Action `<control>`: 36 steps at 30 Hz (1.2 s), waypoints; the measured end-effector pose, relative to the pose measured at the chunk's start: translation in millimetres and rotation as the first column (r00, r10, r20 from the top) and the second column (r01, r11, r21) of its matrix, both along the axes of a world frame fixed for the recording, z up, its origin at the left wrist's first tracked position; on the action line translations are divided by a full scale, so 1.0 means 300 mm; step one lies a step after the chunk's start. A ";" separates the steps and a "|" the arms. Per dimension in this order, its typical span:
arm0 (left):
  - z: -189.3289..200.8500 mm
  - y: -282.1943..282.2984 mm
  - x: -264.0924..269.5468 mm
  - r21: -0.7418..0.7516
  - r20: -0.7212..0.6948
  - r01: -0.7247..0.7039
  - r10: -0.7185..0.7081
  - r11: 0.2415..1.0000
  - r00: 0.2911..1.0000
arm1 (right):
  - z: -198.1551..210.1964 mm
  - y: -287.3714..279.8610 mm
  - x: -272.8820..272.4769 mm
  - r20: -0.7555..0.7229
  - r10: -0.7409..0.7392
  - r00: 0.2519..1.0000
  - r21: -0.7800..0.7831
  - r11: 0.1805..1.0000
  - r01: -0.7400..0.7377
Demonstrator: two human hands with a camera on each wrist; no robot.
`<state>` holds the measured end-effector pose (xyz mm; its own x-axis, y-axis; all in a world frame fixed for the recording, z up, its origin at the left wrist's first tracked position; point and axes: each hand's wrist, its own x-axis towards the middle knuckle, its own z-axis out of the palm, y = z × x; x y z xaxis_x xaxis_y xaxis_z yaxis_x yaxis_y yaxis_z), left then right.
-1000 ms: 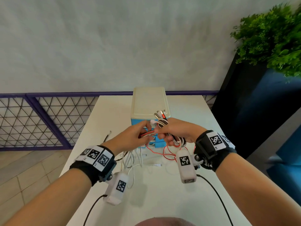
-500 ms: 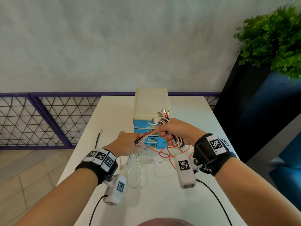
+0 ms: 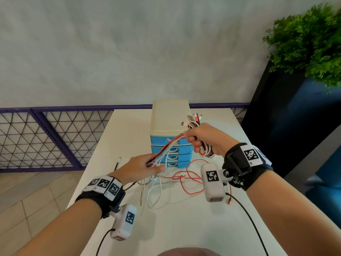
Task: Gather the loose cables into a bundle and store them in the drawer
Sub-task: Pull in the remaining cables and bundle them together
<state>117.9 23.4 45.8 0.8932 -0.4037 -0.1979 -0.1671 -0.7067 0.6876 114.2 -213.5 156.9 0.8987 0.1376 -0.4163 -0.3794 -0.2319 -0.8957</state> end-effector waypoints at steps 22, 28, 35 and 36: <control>-0.141 0.173 -0.015 -0.243 -0.101 -0.348 0.333 0.905 0.937 | 0.036 -0.076 0.020 0.022 -0.145 0.989 0.038 0.989 0.144; -0.119 0.143 -0.022 -0.579 -0.485 -0.632 0.407 0.514 0.774 | 0.016 -0.061 0.023 0.025 -0.177 0.984 0.047 0.983 0.175; -0.174 0.181 -0.032 -0.070 0.144 -0.219 0.227 0.973 0.963 | 0.035 -0.091 0.038 0.030 -0.257 0.966 0.111 0.961 0.252; -0.206 0.199 -0.035 0.036 0.136 -0.166 0.160 0.985 0.978 | 0.040 -0.097 0.041 0.035 -0.277 0.960 0.126 0.954 0.271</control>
